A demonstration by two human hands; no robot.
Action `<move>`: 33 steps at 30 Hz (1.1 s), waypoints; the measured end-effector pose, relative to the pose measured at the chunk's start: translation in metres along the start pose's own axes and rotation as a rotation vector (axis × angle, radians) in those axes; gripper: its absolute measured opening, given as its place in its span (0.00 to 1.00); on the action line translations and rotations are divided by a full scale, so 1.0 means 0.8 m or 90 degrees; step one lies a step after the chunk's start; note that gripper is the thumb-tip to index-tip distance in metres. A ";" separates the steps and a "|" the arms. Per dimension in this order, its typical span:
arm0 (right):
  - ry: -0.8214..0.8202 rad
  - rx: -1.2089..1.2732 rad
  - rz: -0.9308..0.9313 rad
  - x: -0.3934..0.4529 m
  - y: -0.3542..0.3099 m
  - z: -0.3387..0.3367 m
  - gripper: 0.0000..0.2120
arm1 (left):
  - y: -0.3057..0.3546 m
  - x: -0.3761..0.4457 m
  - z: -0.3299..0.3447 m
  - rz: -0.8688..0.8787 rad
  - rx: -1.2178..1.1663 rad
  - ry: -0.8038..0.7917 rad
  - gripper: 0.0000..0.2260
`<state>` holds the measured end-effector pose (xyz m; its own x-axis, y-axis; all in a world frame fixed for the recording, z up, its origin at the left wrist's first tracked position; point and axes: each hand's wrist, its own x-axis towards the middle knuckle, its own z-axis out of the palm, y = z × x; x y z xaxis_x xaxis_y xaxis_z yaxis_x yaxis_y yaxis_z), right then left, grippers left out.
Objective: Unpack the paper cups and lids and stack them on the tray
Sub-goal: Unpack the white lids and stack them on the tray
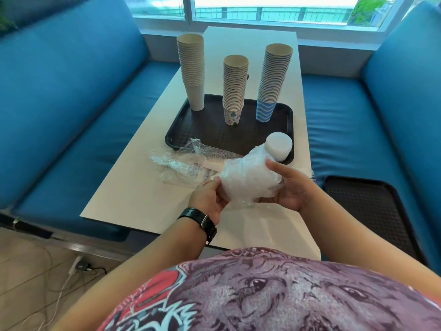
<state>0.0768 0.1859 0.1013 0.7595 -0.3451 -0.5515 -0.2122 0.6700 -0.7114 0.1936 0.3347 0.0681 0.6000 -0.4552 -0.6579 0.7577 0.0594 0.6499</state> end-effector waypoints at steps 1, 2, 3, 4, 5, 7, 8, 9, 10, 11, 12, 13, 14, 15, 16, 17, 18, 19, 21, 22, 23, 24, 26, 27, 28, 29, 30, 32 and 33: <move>0.005 0.000 -0.005 0.001 0.001 0.000 0.24 | 0.001 0.000 0.000 -0.005 -0.014 0.003 0.07; 0.008 0.000 -0.010 0.003 0.002 0.001 0.24 | 0.002 0.002 -0.001 -0.012 -0.024 0.006 0.09; 0.007 0.000 -0.015 0.004 0.002 0.002 0.23 | 0.002 0.001 -0.001 -0.017 -0.030 0.010 0.10; 0.004 -0.002 -0.020 0.005 0.002 0.004 0.21 | 0.003 0.002 -0.003 -0.017 -0.030 0.010 0.10; 0.001 -0.005 -0.023 0.006 0.002 0.006 0.21 | 0.002 0.004 -0.005 -0.019 -0.040 0.000 0.10; 0.008 -0.008 -0.025 0.009 0.003 0.007 0.26 | 0.004 0.002 -0.009 -0.020 -0.081 -0.050 0.11; 0.024 -0.002 -0.024 0.012 0.003 0.008 0.30 | 0.006 0.000 -0.011 -0.021 -0.097 -0.082 0.14; 0.039 0.004 -0.024 0.013 0.003 0.009 0.35 | 0.008 -0.001 -0.013 -0.020 -0.101 -0.110 0.18; 0.047 0.007 -0.025 0.013 0.003 0.010 0.37 | 0.009 0.000 -0.013 -0.012 -0.090 -0.131 0.20; 0.051 0.006 -0.028 0.014 0.003 0.012 0.38 | 0.009 -0.001 -0.013 -0.002 -0.078 -0.141 0.19; 0.053 0.000 -0.032 0.013 0.002 0.013 0.38 | 0.009 0.000 -0.014 0.004 -0.067 -0.137 0.14; 0.054 -0.006 -0.037 0.014 0.002 0.013 0.36 | 0.009 0.000 -0.014 0.004 -0.066 -0.119 0.09; 0.056 -0.011 -0.043 0.015 0.002 0.013 0.35 | 0.009 0.002 -0.016 0.002 -0.071 -0.099 0.07; 0.060 -0.014 -0.048 0.015 0.002 0.013 0.35 | 0.010 0.003 -0.018 -0.001 -0.082 -0.089 0.07; 0.066 -0.016 -0.050 0.014 0.001 0.014 0.36 | 0.011 0.005 -0.020 -0.001 -0.091 -0.084 0.07; 0.073 -0.015 -0.052 0.015 0.001 0.015 0.37 | 0.012 0.005 -0.021 -0.004 -0.093 -0.083 0.07; 0.079 -0.013 -0.051 0.015 0.001 0.017 0.39 | 0.013 0.006 -0.021 -0.007 -0.091 -0.082 0.07; 0.084 -0.010 -0.049 0.015 0.002 0.018 0.39 | 0.014 0.007 -0.022 -0.013 -0.090 -0.079 0.07; 0.082 -0.004 -0.047 0.014 0.002 0.022 0.38 | 0.015 0.005 -0.021 -0.026 -0.100 -0.077 0.07; 0.076 -0.002 -0.045 0.014 0.003 0.024 0.35 | 0.015 0.005 -0.021 -0.028 -0.102 -0.082 0.08; 0.070 -0.004 -0.045 0.014 0.004 0.026 0.31 | 0.015 0.006 -0.023 -0.026 -0.104 -0.090 0.09; 0.065 -0.009 -0.048 0.014 0.004 0.028 0.26 | 0.016 0.005 -0.024 -0.021 -0.105 -0.104 0.11; 0.071 -0.020 -0.049 0.013 0.004 0.034 0.14 | 0.018 0.003 -0.029 -0.014 -0.105 -0.140 0.17; 0.084 -0.020 -0.047 0.015 0.004 0.034 0.13 | 0.019 0.002 -0.031 -0.011 -0.099 -0.160 0.20; 0.091 -0.018 -0.044 0.015 0.004 0.035 0.14 | 0.020 0.001 -0.033 -0.006 -0.094 -0.170 0.21; 0.095 -0.017 -0.046 0.017 0.003 0.036 0.15 | 0.022 0.001 -0.035 -0.007 -0.102 -0.183 0.19; 0.094 -0.015 -0.049 0.017 0.003 0.037 0.17 | 0.022 0.002 -0.037 -0.013 -0.120 -0.187 0.15; 0.095 -0.011 -0.052 0.017 0.004 0.037 0.20 | 0.021 0.005 -0.039 -0.022 -0.130 -0.177 0.09; 0.097 -0.010 -0.055 0.017 0.004 0.038 0.23 | 0.020 0.008 -0.039 -0.023 -0.117 -0.165 0.07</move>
<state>0.1051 0.2033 0.1045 0.6736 -0.4975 -0.5465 -0.1607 0.6232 -0.7654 0.2177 0.3603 0.0623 0.5043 -0.6703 -0.5444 0.8251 0.1881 0.5328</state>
